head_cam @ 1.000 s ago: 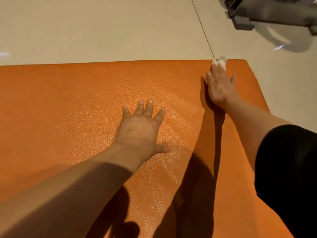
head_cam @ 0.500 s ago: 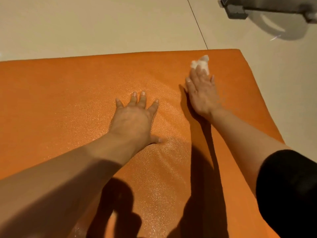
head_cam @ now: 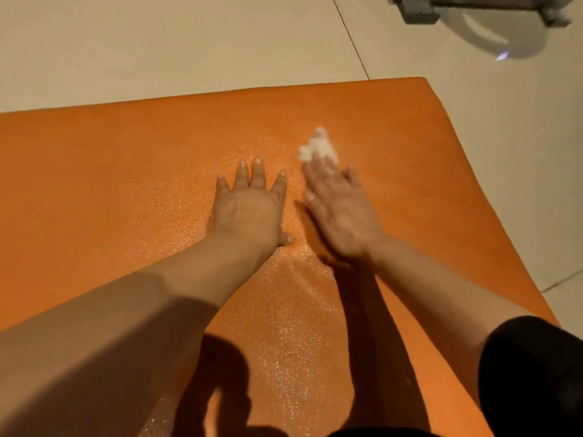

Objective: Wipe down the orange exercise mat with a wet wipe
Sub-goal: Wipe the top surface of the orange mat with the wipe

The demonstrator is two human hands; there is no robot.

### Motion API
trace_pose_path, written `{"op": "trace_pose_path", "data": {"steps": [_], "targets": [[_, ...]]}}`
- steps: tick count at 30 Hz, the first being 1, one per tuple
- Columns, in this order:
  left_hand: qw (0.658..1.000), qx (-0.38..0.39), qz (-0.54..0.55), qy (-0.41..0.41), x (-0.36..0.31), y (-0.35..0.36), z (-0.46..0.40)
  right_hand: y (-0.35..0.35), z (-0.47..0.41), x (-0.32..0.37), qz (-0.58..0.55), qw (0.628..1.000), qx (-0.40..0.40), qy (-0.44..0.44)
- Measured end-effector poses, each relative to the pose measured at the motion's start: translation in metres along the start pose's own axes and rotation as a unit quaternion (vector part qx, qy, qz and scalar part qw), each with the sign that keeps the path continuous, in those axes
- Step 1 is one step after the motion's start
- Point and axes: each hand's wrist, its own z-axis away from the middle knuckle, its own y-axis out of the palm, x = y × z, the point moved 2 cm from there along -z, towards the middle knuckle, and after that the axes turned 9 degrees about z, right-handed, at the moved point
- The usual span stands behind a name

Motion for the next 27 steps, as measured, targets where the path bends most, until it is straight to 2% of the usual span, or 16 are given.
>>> {"op": "trace_pose_path", "data": {"steps": [2, 3, 5, 7, 9, 12, 14, 18, 19, 21, 25, 27], "targets": [[0.999, -0.032, 0.009, 0.013, -0.006, 0.005, 0.010, 0.003, 0.013, -0.005, -0.009, 0.999, 0.006, -0.033], [0.998, -0.043, 0.021, 0.028, -0.010, 0.009, 0.018, 0.003, 0.015, -0.022, -0.010, 1.000, 0.003, -0.005], [0.996, -0.041, 0.053, 0.066, -0.021, 0.020, 0.036, 0.003, 0.018, -0.061, -0.004, 0.994, 0.010, 0.107], [0.992, -0.034, 0.085, 0.084, -0.031, 0.032, 0.052, 0.001, 0.019, -0.075, -0.002, 0.983, 0.034, 0.183], [0.988, -0.051, 0.117, 0.085, -0.038, 0.040, 0.060, 0.002, 0.023, -0.049, -0.004, 0.989, 0.029, 0.147], [0.986, -0.070, 0.121, 0.086, -0.050, 0.048, 0.069, 0.005, 0.050, -0.008, -0.006, 1.000, 0.027, -0.008], [0.988, -0.070, 0.107, 0.091, -0.055, 0.052, 0.074, 0.008, 0.067, -0.019, 0.004, 0.999, 0.036, -0.016], [0.989, -0.046, 0.089, 0.106, -0.063, 0.060, 0.087, 0.007, 0.082, -0.079, 0.003, 0.977, 0.061, 0.204], [0.989, -0.042, 0.087, 0.108, -0.064, 0.062, 0.091, 0.007, 0.082, -0.080, 0.004, 0.971, 0.070, 0.227], [0.989, -0.035, 0.084, 0.115, -0.068, 0.065, 0.099, 0.007, 0.083, -0.055, -0.002, 0.977, 0.064, 0.203], [0.988, -0.035, 0.083, 0.122, -0.077, 0.069, 0.116, 0.013, 0.111, 0.005, -0.029, 0.997, 0.060, 0.031], [0.988, -0.031, 0.079, 0.127, -0.080, 0.071, 0.125, 0.015, 0.127, -0.006, -0.029, 0.997, 0.064, 0.037]]}}
